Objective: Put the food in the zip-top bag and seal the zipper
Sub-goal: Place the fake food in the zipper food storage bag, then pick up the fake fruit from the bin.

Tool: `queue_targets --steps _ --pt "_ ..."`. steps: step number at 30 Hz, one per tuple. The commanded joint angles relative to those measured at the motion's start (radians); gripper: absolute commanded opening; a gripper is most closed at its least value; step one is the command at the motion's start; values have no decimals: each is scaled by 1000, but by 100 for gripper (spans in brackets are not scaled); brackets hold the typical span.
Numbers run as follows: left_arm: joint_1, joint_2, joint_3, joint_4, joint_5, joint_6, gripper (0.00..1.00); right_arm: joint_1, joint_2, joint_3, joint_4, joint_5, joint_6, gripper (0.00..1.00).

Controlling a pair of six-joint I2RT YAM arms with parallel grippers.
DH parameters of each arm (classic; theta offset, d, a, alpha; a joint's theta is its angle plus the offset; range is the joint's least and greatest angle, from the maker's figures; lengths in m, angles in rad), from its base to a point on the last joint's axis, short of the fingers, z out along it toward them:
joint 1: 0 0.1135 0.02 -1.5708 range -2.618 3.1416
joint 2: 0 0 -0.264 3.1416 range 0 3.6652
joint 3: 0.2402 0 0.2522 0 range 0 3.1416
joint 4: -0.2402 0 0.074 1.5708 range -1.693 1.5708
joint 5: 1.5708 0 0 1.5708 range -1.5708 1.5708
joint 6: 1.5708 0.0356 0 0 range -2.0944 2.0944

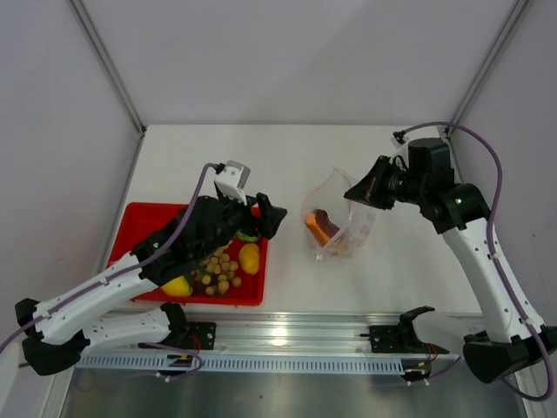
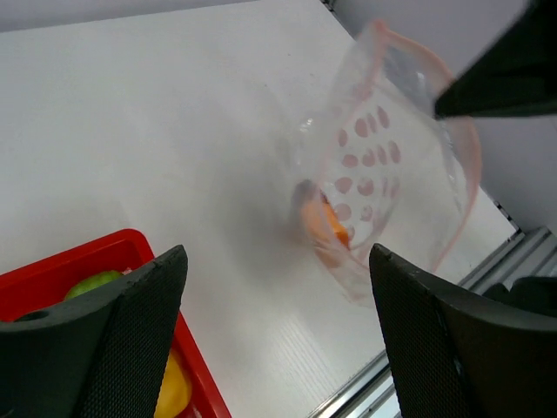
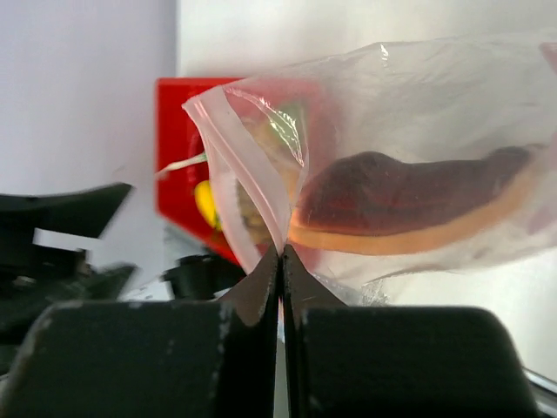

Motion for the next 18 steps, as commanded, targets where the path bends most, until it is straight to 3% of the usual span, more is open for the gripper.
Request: queue_targets --steps 1,7,14,18 --pt "124 -5 80 -88 133 -95 86 -4 -65 56 -166 226 -166 0" --pt "273 -29 79 -195 150 -162 87 -2 -80 -2 -194 376 -240 0" --pt "465 7 33 -272 266 -212 87 -1 -51 -33 -134 350 -268 0" --pt "497 67 28 -265 351 -215 85 -1 -22 59 -166 404 -295 0"
